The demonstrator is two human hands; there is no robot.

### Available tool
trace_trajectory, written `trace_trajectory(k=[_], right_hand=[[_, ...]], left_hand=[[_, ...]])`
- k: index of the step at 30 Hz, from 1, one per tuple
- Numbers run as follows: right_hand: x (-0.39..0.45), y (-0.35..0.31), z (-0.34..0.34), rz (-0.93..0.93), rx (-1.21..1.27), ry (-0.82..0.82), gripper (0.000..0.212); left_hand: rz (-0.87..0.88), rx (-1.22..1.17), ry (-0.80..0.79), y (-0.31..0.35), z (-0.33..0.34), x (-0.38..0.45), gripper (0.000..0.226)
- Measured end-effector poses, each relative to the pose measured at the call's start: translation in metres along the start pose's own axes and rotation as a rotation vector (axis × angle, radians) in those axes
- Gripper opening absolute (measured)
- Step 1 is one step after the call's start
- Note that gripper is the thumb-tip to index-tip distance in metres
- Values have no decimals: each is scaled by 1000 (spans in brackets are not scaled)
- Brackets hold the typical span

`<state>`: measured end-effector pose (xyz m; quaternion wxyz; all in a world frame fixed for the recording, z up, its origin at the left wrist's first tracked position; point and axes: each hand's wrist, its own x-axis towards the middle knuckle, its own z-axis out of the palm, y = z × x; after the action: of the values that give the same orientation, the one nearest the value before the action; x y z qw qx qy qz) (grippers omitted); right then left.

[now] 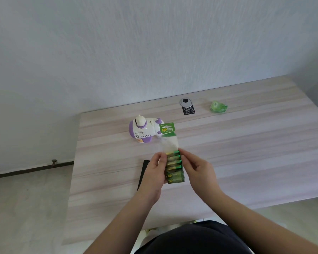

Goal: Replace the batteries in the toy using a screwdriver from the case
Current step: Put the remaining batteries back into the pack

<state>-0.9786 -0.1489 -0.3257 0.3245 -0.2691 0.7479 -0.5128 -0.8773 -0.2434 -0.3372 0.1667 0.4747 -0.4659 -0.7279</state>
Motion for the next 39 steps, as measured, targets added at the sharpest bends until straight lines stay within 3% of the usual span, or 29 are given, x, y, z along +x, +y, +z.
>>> trace_trajectory(k=[9, 27, 34, 39], right_hand=[[-8, -1, 24, 72, 87, -43, 34], [-3, 6, 59, 42, 130, -121, 45], [14, -2, 56, 82, 160, 28, 24], [23, -13, 56, 147, 69, -10, 30]], left_hand=[[-5, -41, 49, -1, -13, 9, 30], [-60, -148, 146, 5, -20, 18, 28], [15, -105, 188, 7, -19, 17, 22], [125, 55, 204, 9, -24, 20, 18]])
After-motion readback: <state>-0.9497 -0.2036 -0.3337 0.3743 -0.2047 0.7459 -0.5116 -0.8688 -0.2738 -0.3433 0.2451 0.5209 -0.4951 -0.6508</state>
